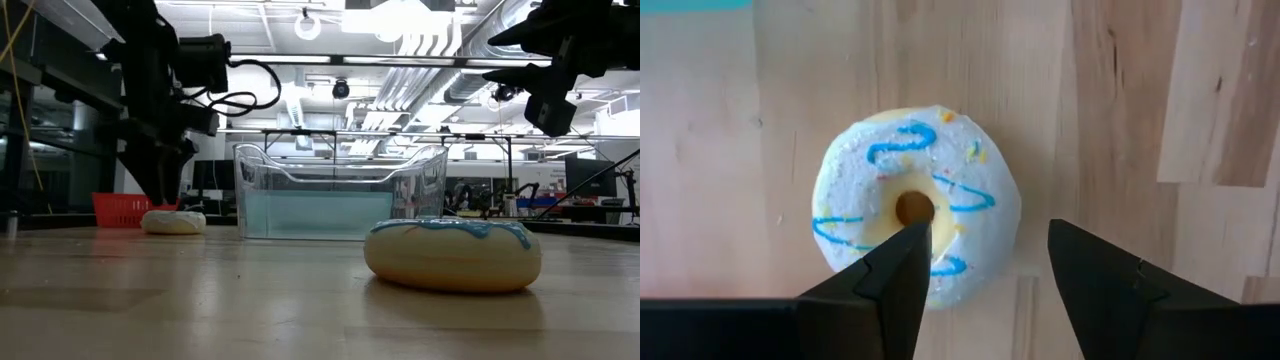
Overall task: Pick & Place Food Item
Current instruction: Put the white donut into the transparent bin
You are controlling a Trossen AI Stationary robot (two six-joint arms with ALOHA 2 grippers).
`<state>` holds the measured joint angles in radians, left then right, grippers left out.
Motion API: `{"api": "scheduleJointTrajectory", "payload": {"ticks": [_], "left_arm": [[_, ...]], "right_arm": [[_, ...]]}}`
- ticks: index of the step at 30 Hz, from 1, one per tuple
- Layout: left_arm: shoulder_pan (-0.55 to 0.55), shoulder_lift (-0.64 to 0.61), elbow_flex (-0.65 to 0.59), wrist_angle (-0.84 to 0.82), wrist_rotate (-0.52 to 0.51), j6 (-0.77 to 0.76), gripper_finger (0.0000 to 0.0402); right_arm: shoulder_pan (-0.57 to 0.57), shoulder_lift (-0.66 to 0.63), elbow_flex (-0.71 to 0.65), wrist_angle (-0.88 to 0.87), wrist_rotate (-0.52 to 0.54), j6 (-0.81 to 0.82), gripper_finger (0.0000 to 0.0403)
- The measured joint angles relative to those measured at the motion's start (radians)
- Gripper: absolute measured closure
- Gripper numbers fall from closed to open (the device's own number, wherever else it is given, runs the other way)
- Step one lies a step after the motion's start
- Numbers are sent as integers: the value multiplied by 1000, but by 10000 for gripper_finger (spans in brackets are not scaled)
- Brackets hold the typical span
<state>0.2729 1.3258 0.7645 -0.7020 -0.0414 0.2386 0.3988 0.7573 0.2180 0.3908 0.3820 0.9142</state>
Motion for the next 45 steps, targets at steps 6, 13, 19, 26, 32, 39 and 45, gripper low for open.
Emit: {"api": "scheduleJointTrajectory", "payload": {"ticks": [6,13,19,26,32,39,45], "left_arm": [[0,0,-34,46,-13,0,206],[0,0,-84,114,-22,1,206],[0,0,-97,134,-43,1,206],[0,15,-97,145,-43,1,206],[0,70,-97,167,-43,1,206],[0,79,-97,172,-43,0,206],[0,79,-97,174,-43,-1,206]], "right_arm": [[0,0,0,0,0,0,258],[0,0,0,0,0,0,258],[0,0,0,0,0,0,258],[0,0,0,0,0,0,258],[0,0,0,0,0,0,258],[0,0,0,0,0,0,258],[0,0,0,-1,0,0,258]]}}
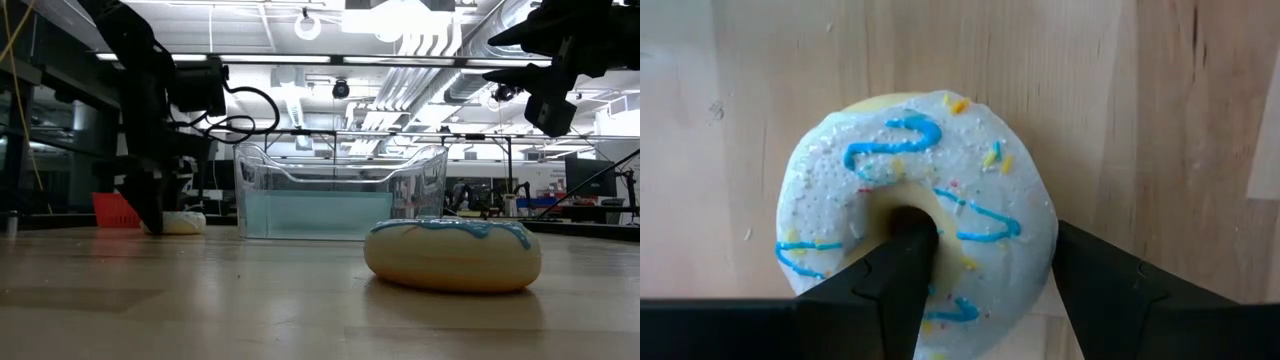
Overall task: Pick & Place Food Item
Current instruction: Put the white donut into the transparent bin
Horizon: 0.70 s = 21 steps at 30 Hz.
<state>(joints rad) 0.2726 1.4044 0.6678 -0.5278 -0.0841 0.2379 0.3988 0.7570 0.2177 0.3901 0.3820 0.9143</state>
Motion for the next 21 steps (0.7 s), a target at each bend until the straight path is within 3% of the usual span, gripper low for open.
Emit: {"api": "scheduleJointTrajectory", "payload": {"ticks": [7,21], "left_arm": [[0,0,0,2,0,-3,211],[0,0,0,3,0,-6,286]], "right_arm": [[0,0,0,0,0,0,258],[0,0,0,0,0,0,258]]}}
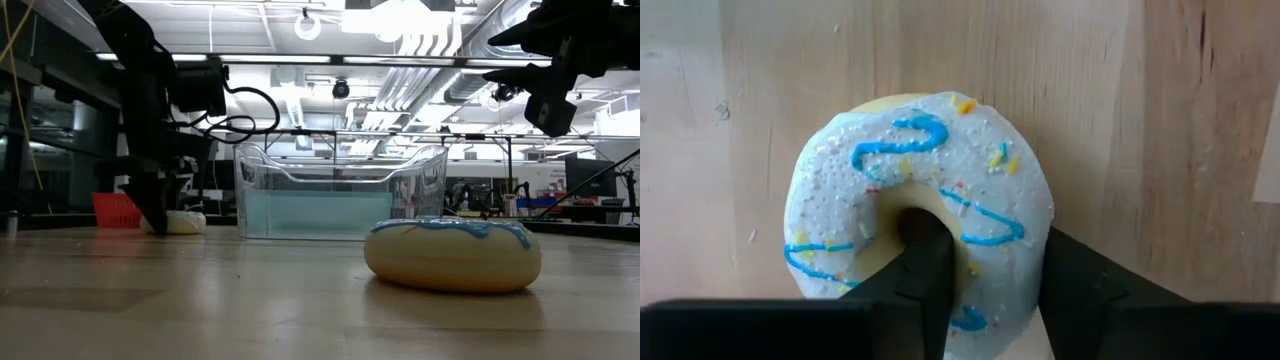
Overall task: Pick & Place Food Item
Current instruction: Put the white donut into the transparent bin
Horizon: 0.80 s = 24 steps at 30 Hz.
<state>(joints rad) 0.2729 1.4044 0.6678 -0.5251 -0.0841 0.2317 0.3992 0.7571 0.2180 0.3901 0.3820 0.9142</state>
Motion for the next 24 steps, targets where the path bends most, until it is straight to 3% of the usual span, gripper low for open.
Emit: {"api": "scheduleJointTrajectory", "payload": {"ticks": [15,24], "left_arm": [[0,-2,10,-1,3,-4,287],[0,-117,24,3,9,-4,287]], "right_arm": [[0,0,0,0,0,0,258],[0,0,0,0,0,0,258]]}}
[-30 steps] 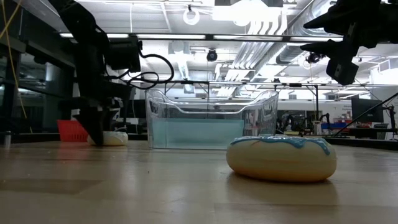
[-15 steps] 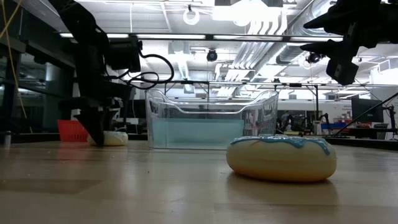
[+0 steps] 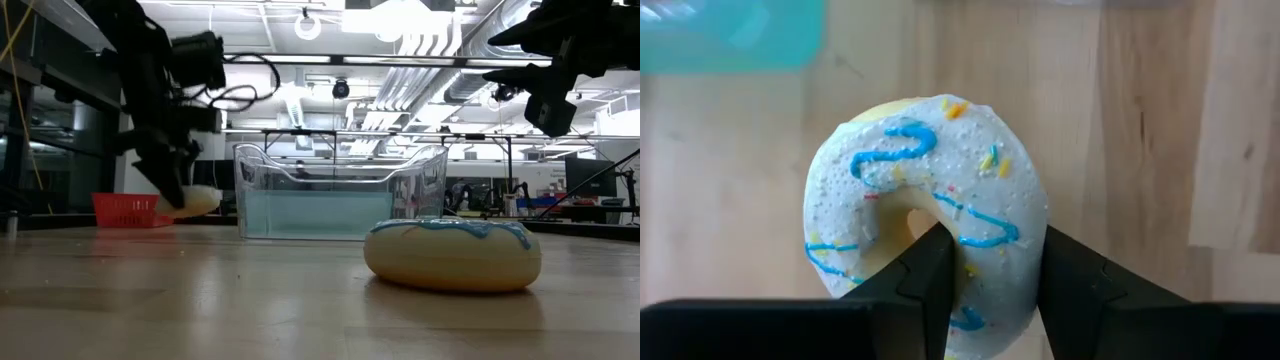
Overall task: Pick & Place Food Item
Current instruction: Put the white donut into the transparent bin
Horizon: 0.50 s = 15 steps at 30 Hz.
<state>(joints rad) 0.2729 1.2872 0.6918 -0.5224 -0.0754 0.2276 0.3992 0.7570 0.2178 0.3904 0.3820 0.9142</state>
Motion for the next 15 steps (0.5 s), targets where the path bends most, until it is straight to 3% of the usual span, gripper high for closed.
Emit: {"api": "scheduleJointTrajectory", "payload": {"ticks": [15], "left_arm": [[0,-256,0,19,-35,3,287]], "right_arm": [[0,0,0,0,0,0,258]]}}
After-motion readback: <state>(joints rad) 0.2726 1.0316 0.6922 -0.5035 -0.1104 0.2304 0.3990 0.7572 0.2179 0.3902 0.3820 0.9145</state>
